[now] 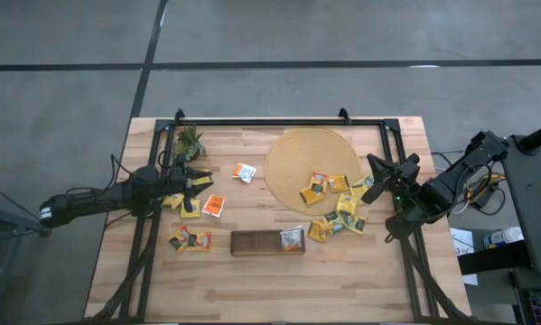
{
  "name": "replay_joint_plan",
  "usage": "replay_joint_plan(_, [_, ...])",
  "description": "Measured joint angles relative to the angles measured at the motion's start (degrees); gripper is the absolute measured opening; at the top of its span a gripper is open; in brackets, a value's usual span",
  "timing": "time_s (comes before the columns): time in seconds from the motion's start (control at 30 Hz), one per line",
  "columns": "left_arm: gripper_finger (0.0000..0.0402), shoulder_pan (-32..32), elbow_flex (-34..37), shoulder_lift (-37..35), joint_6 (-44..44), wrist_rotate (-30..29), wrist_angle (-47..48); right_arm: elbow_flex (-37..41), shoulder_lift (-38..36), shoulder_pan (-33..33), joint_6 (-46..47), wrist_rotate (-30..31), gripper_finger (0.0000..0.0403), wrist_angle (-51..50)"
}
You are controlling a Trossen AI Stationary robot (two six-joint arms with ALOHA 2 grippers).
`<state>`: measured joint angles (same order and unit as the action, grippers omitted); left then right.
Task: Pick & Place Tea
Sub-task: Put the white tea bag into the right section of the wooden organizer
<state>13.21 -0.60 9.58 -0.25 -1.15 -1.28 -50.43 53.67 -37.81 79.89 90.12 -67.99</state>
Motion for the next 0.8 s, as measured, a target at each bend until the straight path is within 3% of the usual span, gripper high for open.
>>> replay_joint_plan(0.2, [0.0147, -0.01, 0.0, 0.0, 0.02, 0.0, 0.0, -4.89, 0.02, 2.83, 8.71, -0.12, 0.0009, 0.26])
replay_joint_plan(0.33, [0.0147, 0.0, 0.0, 0.0, 0.02, 0.0, 0.0, -10.14, 0.31, 4.76, 7.76, -0.12, 0.0009, 2.6])
replay_joint_plan(0.43, [0.0147, -0.02, 0.0, 0.0, 0.02, 0.0, 0.0, -16.1, 1.64, 4.9, -3.0, -0.43, 0.0009, 6.02])
replay_joint_plan(0.53, [0.0147, -0.01, 0.01, 0.0, 0.0, 0.0, 0.0, -23.77, 4.0, 5.18, -26.45, -5.72, 0.0009, 15.28])
replay_joint_plan(0.6, [0.0147, 0.0, 0.0, 0.0, 0.02, 0.0, 0.0, -28.11, 6.16, 6.16, -48.03, -12.61, 0.0009, 26.25])
replay_joint_plan(0.7, [0.0147, 0.0, 0.0, 0.0, 0.0, 0.0, 0.0, -31.85, 9.24, 8.75, -79.17, -34.97, 0.0009, 40.9])
replay_joint_plan(0.77, [0.0147, 0.0, 0.0, 0.0, 0.0, 0.0, 0.0, -34.25, 11.36, 11.13, -87.99, -51.75, 0.0009, 44.79])
replay_joint_plan(0.8, [0.0147, 0.0, 0.0, 0.0, 0.02, 0.0, 0.0, -35.87, 12.64, 12.71, -88.68, -56.81, 0.0009, 44.22])
